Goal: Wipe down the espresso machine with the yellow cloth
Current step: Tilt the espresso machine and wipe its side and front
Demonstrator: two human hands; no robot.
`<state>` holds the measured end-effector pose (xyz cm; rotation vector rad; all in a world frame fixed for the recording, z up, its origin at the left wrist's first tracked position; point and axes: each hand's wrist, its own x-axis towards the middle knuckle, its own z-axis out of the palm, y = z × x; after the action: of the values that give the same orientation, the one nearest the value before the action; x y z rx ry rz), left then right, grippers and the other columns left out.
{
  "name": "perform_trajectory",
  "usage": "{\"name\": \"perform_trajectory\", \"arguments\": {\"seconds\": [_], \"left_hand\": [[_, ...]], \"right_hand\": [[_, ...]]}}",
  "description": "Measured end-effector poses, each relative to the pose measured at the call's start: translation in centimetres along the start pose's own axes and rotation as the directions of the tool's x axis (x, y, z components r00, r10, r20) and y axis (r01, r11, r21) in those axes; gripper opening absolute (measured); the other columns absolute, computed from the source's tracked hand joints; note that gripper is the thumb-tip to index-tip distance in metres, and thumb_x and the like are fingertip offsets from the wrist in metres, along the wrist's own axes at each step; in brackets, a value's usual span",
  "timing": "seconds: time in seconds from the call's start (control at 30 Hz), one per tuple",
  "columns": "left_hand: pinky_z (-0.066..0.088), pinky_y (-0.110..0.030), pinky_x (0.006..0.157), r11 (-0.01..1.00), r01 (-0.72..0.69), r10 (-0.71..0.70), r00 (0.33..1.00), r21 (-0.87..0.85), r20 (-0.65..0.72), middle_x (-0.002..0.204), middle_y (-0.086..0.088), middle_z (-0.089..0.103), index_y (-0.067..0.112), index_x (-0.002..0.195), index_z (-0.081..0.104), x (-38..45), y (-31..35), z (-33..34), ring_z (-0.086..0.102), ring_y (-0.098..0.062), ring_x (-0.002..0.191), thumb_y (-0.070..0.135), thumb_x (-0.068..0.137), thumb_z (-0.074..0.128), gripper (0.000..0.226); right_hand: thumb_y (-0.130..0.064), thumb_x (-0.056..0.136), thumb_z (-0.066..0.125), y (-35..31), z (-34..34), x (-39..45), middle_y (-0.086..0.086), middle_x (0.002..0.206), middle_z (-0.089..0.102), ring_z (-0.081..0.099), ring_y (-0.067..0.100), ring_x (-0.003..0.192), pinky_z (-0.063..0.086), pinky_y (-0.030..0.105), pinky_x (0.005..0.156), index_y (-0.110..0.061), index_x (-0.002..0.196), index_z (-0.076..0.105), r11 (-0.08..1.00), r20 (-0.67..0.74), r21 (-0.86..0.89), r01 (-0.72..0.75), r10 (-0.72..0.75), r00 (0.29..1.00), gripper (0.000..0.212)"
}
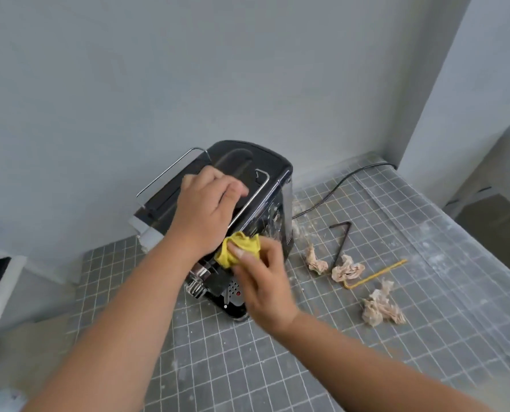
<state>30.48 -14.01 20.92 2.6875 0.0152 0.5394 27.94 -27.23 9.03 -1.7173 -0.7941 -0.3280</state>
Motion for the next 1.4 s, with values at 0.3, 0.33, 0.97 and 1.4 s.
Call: {"name": "perform_trajectory", "arguments": {"seconds": [0.3, 0.33, 0.97, 1.4], "left_hand": [[0.022, -0.025, 0.080, 1.000, 0.010, -0.007, 0.992, 0.018, -0.129, 0.081, 0.010, 0.056, 0.018, 0.078, 0.058, 0.0, -0.4, 0.2, 0.045, -0.013, 0.083, 0.024, 0.099, 0.037, 0.030], [0.020, -0.024, 0.079, 0.998, 0.008, 0.000, 0.993, 0.061, -0.120, 0.085, 0.008, 0.059, 0.019, 0.081, 0.061, 0.1, -0.6, 0.3, 0.046, -0.016, 0.085, 0.026, 0.098, 0.038, 0.030], [0.025, -0.033, 0.087, 0.994, -0.100, 0.092, 0.987, 0.053, 0.134, 0.102, 0.017, 0.047, 0.022, 0.089, 0.056, 0.8, -0.5, 1.2, 0.028, -0.013, 0.102, 0.030, 0.089, 0.033, 0.024], [0.028, -0.037, 0.096, 0.997, -0.076, 0.080, 0.981, -0.031, 0.177, 0.103, 0.013, 0.055, 0.019, 0.089, 0.056, 0.8, -0.4, 0.8, 0.033, -0.016, 0.111, 0.026, 0.087, 0.036, 0.021]], "right_hand": [[-0.030, 0.093, 0.049, 2.0, -2.5, 8.6, 0.006, 0.108, 0.051, 0.049, 0.021, 0.091, 0.046, 0.039, 0.079, -0.028, 0.109, 0.067, 0.904, -0.220, -0.315, -0.290, 0.228, 0.948, 0.024], [-0.030, 0.095, 0.049, 2.4, -3.0, 9.5, 0.004, 0.104, 0.050, 0.051, 0.019, 0.086, 0.047, 0.035, 0.075, -0.028, 0.112, 0.066, 0.902, -0.228, -0.268, -0.338, 0.281, 0.932, 0.024], [-0.028, 0.100, 0.040, 6.4, 3.1, 6.6, -0.003, 0.096, 0.043, 0.042, -0.006, 0.079, 0.035, 0.005, 0.073, -0.026, 0.137, 0.049, 0.763, -0.460, 0.377, -0.526, 0.647, 0.609, 0.037], [-0.028, 0.101, 0.040, 6.0, 3.7, 5.1, 0.000, 0.103, 0.047, 0.046, 0.000, 0.091, 0.035, 0.009, 0.079, -0.025, 0.139, 0.048, 0.722, -0.418, 0.407, -0.560, 0.692, 0.589, 0.039]]}}
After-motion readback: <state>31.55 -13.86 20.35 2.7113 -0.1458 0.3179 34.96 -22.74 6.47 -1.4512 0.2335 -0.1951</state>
